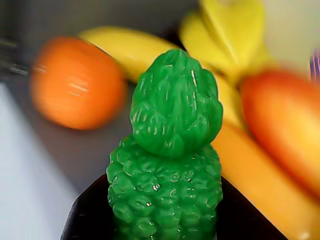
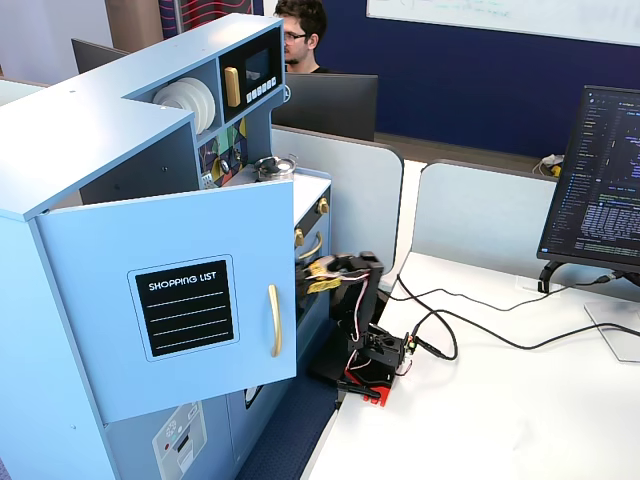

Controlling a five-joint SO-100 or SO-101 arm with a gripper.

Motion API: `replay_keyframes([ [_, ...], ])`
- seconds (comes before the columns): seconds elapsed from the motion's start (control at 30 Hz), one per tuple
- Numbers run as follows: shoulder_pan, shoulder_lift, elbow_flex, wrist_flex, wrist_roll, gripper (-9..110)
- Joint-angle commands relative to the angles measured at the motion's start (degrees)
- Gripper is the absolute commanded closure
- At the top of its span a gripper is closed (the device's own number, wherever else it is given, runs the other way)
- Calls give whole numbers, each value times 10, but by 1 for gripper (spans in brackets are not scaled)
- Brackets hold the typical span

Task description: Pick up the green pineapple from the left cabinet and place it in the green recipient

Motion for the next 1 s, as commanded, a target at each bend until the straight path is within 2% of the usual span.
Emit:
replay_keyframes([
  [0.0,-4,198,43,69,-41,101],
  [0.17,62,332,74,149,-40,101],
  [0.3,161,387,65,166,-30,101],
  [0.43,276,398,32,178,27,101],
  [0.57,373,345,-24,183,99,101],
  [0.7,441,256,-56,133,134,101],
  [0.97,484,37,-218,97,169,101],
])
